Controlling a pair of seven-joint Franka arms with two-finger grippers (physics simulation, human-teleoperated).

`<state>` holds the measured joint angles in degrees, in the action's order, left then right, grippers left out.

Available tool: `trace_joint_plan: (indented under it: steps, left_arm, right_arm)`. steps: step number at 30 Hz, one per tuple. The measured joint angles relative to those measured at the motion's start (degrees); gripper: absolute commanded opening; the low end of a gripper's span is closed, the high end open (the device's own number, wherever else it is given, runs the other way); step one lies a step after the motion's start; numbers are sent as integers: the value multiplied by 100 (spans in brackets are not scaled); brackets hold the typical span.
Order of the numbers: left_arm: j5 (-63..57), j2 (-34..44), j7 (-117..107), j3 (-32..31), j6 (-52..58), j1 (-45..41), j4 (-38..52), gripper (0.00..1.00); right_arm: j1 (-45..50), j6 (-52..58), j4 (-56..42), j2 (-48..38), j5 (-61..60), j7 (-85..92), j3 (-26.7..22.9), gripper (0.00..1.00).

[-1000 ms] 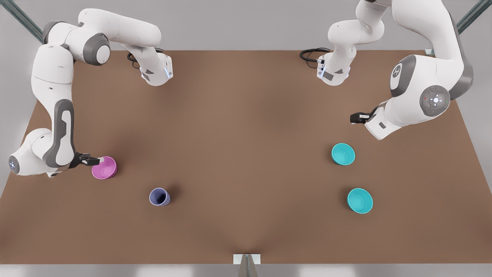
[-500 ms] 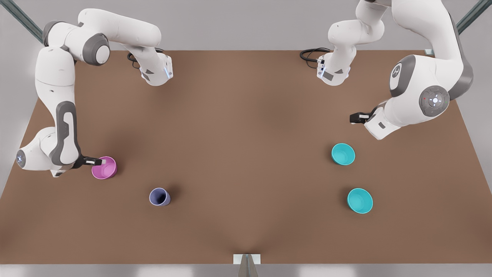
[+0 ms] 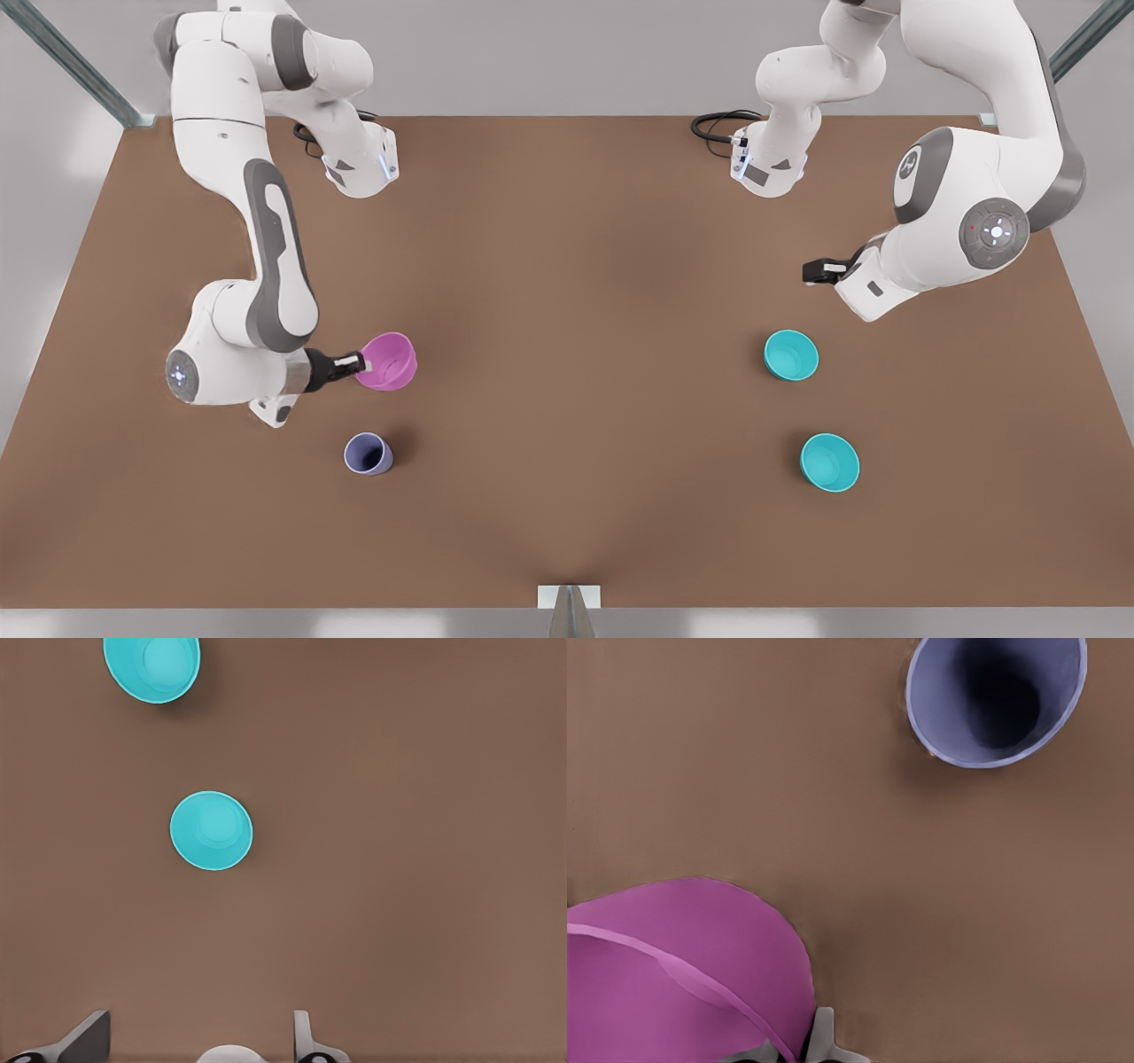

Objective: Stack the blue bowl on the pink bowl

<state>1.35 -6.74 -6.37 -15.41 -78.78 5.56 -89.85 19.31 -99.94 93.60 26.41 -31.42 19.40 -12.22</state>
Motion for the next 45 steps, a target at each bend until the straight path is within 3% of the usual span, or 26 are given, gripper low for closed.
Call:
trace_joint_plan:
  steps: [3, 7, 16, 17, 18, 26, 33, 35, 38, 40, 45]
  left_arm:
    - [0, 0, -1, 0, 12, -1, 0, 100]
    - [12, 10, -4, -6, 98, -10, 79, 100]
    - [42, 81, 4, 4, 373, 50, 307, 100]
    - [45, 100, 6, 6, 397, 49, 322, 100]
    - [47, 99, 7, 8, 414, 44, 332, 100]
    - [95, -55, 6, 15, 487, 6, 398, 100]
    - [465, -799, 0, 38, -224, 649, 483, 100]
    - [476, -1226, 4, 29, -539, 848, 333, 100]
    - [511, -1444, 202, 382, -1645, 846, -1209, 100]
    - [545, -1749, 346, 461, -2380, 846, -1515, 100]
    - [611, -2150, 695, 506, -3647, 933, -1896, 100]
  right_arm:
    - [1196, -277, -758, 565, -265, -827, 4, 21]
    - [1863, -576, -2507, 1971, -407, -2265, 37, 21]
    - [2217, -1517, -3130, 3034, -425, -4945, 289, 21]
    - [2219, -1564, -3153, 3057, -414, -5170, 285, 71]
    - [2218, -1603, -3165, 3069, -402, -5382, 280, 100]
    - [1804, -1445, -3422, 2835, -380, -6698, 233, 100]
    - [-399, 512, -3376, 2473, 71, -6480, 151, 100]
    - [-943, 1341, -3404, 1581, 516, -6169, 85, 100]
    - [-1156, 2528, -3364, -33, 1200, -5685, 86, 100]
    - [-1069, 2972, -3126, -868, 1694, -5348, 101, 100]
    - [-1053, 3239, -2166, -1838, 2480, -4527, 123, 100]
